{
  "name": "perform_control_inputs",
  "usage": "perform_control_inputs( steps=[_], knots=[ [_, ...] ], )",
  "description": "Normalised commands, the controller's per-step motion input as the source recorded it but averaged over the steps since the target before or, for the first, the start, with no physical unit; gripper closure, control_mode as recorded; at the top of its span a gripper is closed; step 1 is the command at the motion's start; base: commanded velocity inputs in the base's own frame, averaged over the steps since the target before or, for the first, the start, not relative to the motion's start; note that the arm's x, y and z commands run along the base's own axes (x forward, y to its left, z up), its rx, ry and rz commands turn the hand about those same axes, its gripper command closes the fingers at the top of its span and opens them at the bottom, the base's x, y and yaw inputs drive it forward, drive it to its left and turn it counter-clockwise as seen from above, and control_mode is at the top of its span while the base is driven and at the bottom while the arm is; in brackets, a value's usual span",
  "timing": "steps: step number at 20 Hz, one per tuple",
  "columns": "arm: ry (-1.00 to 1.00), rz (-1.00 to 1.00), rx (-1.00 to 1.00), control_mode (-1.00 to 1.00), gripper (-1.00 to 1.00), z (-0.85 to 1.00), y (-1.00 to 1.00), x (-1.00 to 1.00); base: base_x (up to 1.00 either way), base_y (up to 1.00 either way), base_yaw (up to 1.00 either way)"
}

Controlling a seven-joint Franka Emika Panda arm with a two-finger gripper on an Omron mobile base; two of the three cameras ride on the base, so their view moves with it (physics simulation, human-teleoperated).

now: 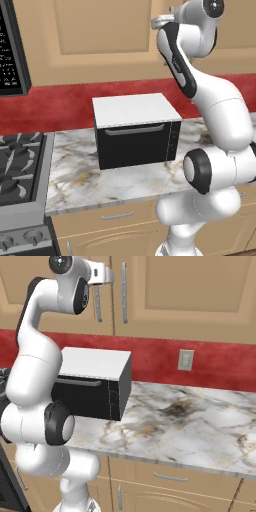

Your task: The dining table condiment station is running low on shaker. Refill the condiment station by opening the cabinet and taking the shaker from the cabinet and placing it on the dining table.

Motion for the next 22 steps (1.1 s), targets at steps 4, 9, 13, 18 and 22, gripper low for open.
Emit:
perform_control_inputs(
  steps=[4,9,13,18,22],
  knots=[
    [0.12,0.00,0.00,-1.00,-1.00,-0.01,0.00,0.26,0.00,0.00,0.00],
    [0.11,0.00,0.00,-1.00,-1.00,0.00,0.00,0.26,0.00,0.00,0.00],
    [0.13,0.00,0.00,-1.00,1.00,-0.01,0.00,0.28,0.00,0.00,0.00],
    [0.10,0.00,0.00,-1.00,1.00,0.00,0.00,0.23,0.00,0.00,0.00],
    [0.01,0.00,0.00,-1.00,1.00,-0.01,0.00,0.16,0.00,0.00,0.00]
  ],
)
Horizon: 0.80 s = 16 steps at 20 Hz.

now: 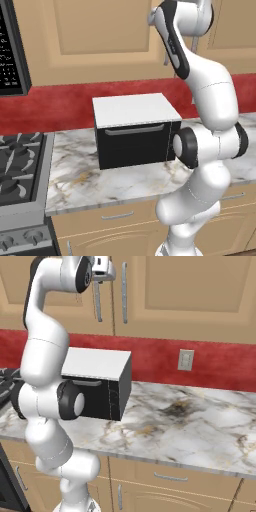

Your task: The dining table condiment station is running low on shaker. Refill the condiment station by opening the cabinet and taking the shaker from the cabinet and placing it on the dining table.

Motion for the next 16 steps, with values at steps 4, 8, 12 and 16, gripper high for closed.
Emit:
perform_control_inputs(
  steps=[4,8,12,16],
  knots=[
    [0.00,0.00,0.00,-1.00,1.00,0.00,0.00,0.06,0.00,0.00,0.00],
    [-0.01,0.00,0.00,-1.00,1.00,-0.11,0.00,0.39,0.00,0.00,0.00],
    [-0.09,0.00,0.00,-1.00,1.00,-0.28,0.00,0.39,0.00,0.00,0.00],
    [-0.10,0.00,0.00,-1.00,1.00,-0.27,0.00,0.24,0.00,0.00,0.00]
  ],
)
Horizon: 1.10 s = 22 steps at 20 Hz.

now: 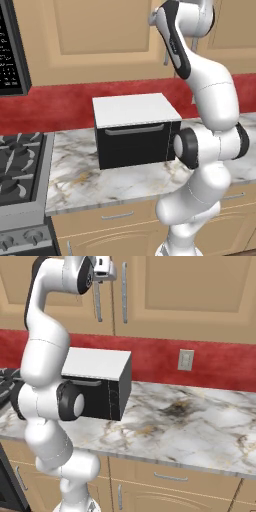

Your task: The dining table condiment station is running low on shaker. Refill the condiment station by opening the cabinet and taking the shaker from the cabinet and placing it on the dining table.

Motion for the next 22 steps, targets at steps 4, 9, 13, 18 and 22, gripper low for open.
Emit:
perform_control_inputs(
  steps=[4,9,13,18,22],
  knots=[
    [-0.17,0.00,0.00,-1.00,1.00,-0.28,0.00,0.13,0.00,0.00,0.00],
    [-0.21,0.00,0.00,-1.00,1.00,-0.42,0.02,0.18,0.00,0.00,0.00],
    [-0.14,0.00,0.00,-1.00,1.00,-0.34,0.06,0.12,0.00,0.00,0.00],
    [0.00,0.00,0.00,-1.00,1.00,-0.05,0.11,0.01,0.00,0.00,0.00],
    [0.00,0.00,0.00,-1.00,1.00,0.00,0.06,-0.31,0.00,0.00,0.00]
  ],
)
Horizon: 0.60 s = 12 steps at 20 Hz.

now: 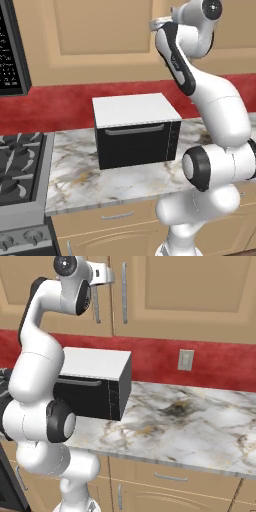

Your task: The dining table condiment station is running low on shaker. Refill the condiment station by opening the cabinet and taking the shaker from the cabinet and placing it on the dining table.

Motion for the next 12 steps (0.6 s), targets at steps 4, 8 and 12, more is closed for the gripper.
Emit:
perform_control_inputs(
  steps=[4,8,12],
  knots=[
    [-0.04,0.00,0.00,-1.00,1.00,0.00,0.01,-0.55,0.00,0.00,0.00],
    [-0.02,0.00,0.00,-1.00,1.00,0.00,0.01,-0.52,0.00,0.00,0.00],
    [0.00,0.00,0.01,-1.00,1.00,0.00,0.31,-0.55,0.00,0.00,0.00]
  ],
)
